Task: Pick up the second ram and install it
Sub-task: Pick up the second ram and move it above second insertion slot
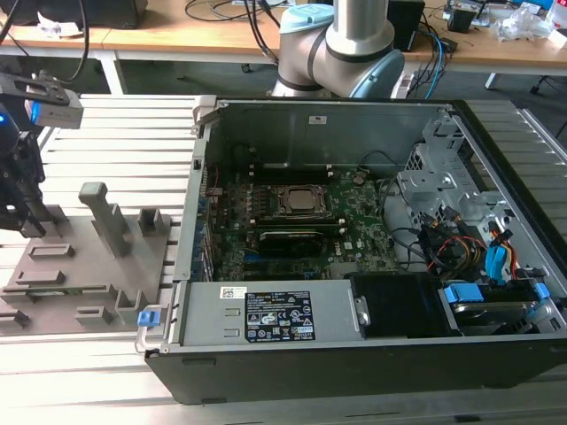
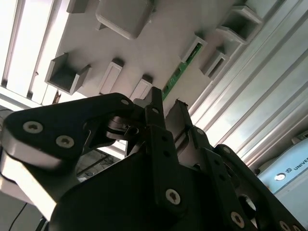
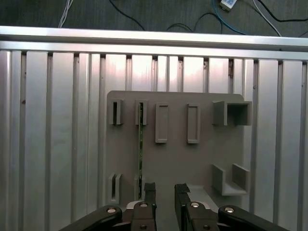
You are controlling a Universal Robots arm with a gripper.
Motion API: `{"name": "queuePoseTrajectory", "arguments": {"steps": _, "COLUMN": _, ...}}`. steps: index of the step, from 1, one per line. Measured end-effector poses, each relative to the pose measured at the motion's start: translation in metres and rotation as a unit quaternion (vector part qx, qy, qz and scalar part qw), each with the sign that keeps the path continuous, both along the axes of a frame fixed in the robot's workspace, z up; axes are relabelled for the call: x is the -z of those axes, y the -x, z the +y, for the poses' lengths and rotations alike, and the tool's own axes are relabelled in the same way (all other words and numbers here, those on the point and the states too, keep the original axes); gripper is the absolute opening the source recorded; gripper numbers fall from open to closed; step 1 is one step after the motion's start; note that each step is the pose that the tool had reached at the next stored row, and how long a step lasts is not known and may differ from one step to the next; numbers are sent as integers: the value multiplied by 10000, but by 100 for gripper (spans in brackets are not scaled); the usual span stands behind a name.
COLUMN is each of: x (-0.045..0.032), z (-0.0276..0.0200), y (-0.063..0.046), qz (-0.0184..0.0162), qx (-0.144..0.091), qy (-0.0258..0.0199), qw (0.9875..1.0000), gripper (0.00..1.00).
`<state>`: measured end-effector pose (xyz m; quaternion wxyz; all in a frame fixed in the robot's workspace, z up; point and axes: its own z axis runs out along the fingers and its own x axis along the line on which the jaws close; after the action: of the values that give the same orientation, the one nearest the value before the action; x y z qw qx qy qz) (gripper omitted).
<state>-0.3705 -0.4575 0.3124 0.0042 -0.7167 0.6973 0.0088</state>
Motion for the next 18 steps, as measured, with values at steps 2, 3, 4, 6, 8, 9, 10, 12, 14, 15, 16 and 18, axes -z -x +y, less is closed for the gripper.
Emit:
{"name": "queuePoseTrajectory", "arguments": {"steps": 2, "x": 17, "z": -1, "y": 0, "qz": 0, "qx": 0, "qy": 0, "qw": 10000, "gripper": 30}}
{"name": "queuePoseTrajectory", "arguments": {"steps": 3, "x": 30, "z": -1, "y": 0, "qz": 0, "qx": 0, "qy": 0, "qw": 10000, "gripper": 30}}
{"name": "queuePoseTrajectory", "arguments": {"steps": 4, "x": 58, "z": -1, "y": 0, "qz": 0, "qx": 0, "qy": 0, "qw": 10000, "gripper": 30}}
{"name": "queuePoseTrajectory", "arguments": {"steps": 6, "x": 89, "z": -2, "y": 0, "qz": 0, "qx": 0, "qy": 0, "qw": 10000, "gripper": 30}}
{"name": "queuePoseTrajectory", "arguments": {"steps": 8, "x": 118, "z": -4, "y": 0, "qz": 0, "qx": 0, "qy": 0, "qw": 10000, "gripper": 30}}
{"name": "queuePoseTrajectory", "arguments": {"steps": 9, "x": 126, "z": -4, "y": 0, "qz": 0, "qx": 0, "qy": 0, "qw": 10000, "gripper": 30}}
{"name": "queuePoseTrajectory", "arguments": {"steps": 10, "x": 137, "z": -5, "y": 0, "qz": 0, "qx": 0, "qy": 0, "qw": 10000, "gripper": 30}}
{"name": "queuePoseTrajectory", "arguments": {"steps": 12, "x": 163, "z": -6, "y": 0, "qz": 0, "qx": 0, "qy": 0, "qw": 10000, "gripper": 30}}
{"name": "queuePoseTrajectory", "arguments": {"steps": 14, "x": 194, "z": -9, "y": 0, "qz": 0, "qx": 0, "qy": 0, "qw": 10000, "gripper": 30}}
{"name": "queuePoseTrajectory", "arguments": {"steps": 15, "x": 202, "z": -9, "y": 0, "qz": 0, "qx": 0, "qy": 0, "qw": 10000, "gripper": 30}}
{"name": "queuePoseTrajectory", "arguments": {"steps": 16, "x": 210, "z": -10, "y": 0, "qz": 0, "qx": 0, "qy": 0, "qw": 10000, "gripper": 30}}
{"name": "queuePoseTrajectory", "arguments": {"steps": 18, "x": 224, "z": -11, "y": 0, "qz": 0, "qx": 0, "qy": 0, "qw": 10000, "gripper": 30}}
